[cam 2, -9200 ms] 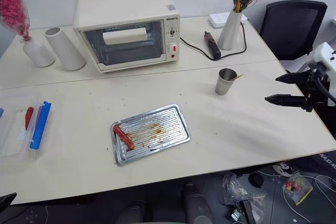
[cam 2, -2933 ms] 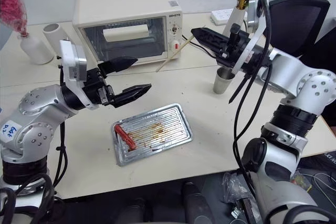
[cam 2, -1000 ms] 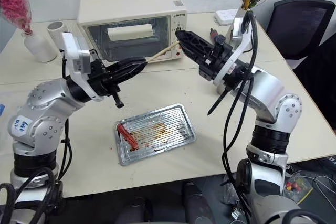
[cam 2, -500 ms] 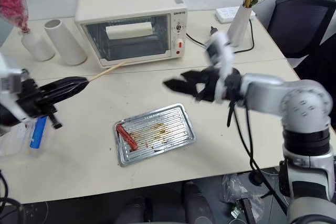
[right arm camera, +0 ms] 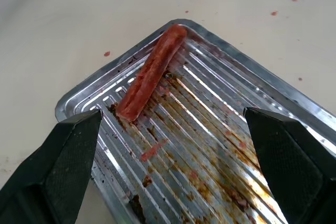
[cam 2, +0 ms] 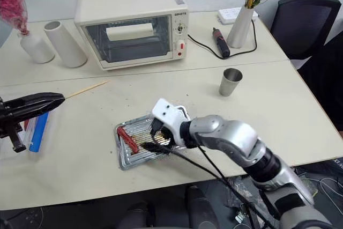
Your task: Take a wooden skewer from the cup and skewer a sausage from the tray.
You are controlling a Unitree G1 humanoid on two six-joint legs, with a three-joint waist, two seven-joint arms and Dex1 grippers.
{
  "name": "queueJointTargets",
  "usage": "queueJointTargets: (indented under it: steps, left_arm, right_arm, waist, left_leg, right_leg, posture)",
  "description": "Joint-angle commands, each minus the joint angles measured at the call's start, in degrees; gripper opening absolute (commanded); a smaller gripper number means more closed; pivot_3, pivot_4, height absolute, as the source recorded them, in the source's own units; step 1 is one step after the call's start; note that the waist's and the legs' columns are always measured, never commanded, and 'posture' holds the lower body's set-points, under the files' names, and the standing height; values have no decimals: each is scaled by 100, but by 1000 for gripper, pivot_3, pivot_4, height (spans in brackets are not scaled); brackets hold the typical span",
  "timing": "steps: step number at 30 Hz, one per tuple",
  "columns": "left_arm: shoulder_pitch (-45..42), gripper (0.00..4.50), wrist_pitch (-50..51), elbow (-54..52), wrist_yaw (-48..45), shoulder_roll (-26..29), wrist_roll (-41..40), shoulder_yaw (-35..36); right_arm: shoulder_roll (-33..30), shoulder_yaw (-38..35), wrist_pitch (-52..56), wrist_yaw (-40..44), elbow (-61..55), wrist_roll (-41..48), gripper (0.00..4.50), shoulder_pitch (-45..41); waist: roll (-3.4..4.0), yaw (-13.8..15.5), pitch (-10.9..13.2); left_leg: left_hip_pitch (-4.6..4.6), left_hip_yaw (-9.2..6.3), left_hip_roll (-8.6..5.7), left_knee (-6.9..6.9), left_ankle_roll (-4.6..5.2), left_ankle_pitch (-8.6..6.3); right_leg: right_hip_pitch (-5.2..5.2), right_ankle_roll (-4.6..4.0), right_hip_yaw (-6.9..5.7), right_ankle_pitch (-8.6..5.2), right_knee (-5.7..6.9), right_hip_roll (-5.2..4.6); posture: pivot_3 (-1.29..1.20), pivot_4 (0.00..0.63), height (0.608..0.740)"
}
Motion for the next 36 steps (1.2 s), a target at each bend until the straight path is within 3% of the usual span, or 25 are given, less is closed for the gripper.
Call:
queueJointTargets:
  steps: [1, 5, 13, 31, 34, 36]
  left_arm:
    - [1, 0, -96, -82, 2, 80, 48, 140]
    - [-41, 0, -147, -29, -11, 117, 110, 106]
    - [-136, 0, -314, 102, -58, 166, 271, -72]
    - [-441, 0, -538, 320, -89, 187, 455, -408]
    - [-447, 0, -553, 309, -97, 178, 466, -419]
    - [-451, 0, -554, 308, -101, 177, 470, -417]
  right_arm:
    - [370, 239, -359, 50, 204, -675, 4478, -54]
    - [769, 431, -675, 45, 575, -1384, 4478, -106]
    - [1544, 496, -725, 206, 936, -1918, 4478, -90]
    - [1828, 641, -876, 717, 986, -2725, 4478, 136]
    - [1828, 698, -934, 747, 1104, -2837, 3920, 178]
    - [1821, 750, -1012, 755, 1194, -2957, 3278, 210]
  waist:
    - [0, -8, 0]
    - [-1, -22, -1]
    - [-10, -77, -6]
    - [-17, -157, -10]
    - [-21, -156, -13]
    - [-22, -159, -13]
  left_leg:
    - [-1, 0, 1, 0, -4, 2]
    - [0, 0, 0, 0, -17, 8]
    - [1, -1, 1, 0, -29, 15]
    - [3, -13, 0, 0, -43, 23]
    - [3, -14, 0, 0, -44, 23]
    - [4, -14, 0, 0, -45, 24]
  right_leg:
    - [-2, -2, -1, -1, 1, 0]
    - [-2, -2, -2, -1, 6, 0]
    - [1, -6, -15, -2, 14, 0]
    - [3, -10, -24, -2, 27, -3]
    - [3, -11, -26, -2, 29, -3]
    - [3, -11, -26, -2, 31, -2]
  posture:
    - [0, 150, 740]
    - [0, 150, 740]
    - [0, 150, 740]
    - [0, 150, 740]
    - [0, 150, 740]
    - [0, 150, 740]
